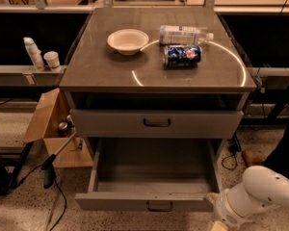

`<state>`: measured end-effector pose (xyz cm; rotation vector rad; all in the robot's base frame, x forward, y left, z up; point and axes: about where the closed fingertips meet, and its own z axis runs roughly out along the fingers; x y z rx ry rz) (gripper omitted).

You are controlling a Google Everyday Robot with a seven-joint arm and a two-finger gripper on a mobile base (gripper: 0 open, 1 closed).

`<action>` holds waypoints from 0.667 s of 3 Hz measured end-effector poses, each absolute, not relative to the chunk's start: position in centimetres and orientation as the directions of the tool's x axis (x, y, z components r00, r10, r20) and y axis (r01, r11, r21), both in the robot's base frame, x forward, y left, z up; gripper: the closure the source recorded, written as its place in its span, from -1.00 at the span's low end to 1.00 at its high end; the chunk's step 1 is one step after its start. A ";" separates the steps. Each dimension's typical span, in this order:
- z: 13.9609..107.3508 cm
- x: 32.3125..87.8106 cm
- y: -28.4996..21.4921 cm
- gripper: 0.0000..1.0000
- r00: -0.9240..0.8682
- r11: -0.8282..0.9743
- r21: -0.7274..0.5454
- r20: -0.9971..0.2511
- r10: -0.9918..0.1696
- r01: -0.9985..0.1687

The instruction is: Open middle drawer

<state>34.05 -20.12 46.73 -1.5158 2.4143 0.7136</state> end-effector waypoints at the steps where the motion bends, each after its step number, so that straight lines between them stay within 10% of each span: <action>1: 48.8 31.1 -20.1 -1.00 -0.471 0.341 0.350 -0.415 -0.778 -0.873; 2: 48.8 31.1 -20.1 -1.00 -0.471 0.341 0.350 -0.415 -0.778 -0.873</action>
Offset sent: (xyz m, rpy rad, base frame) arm -0.0268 0.0001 0.0193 0.0305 0.0457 0.0045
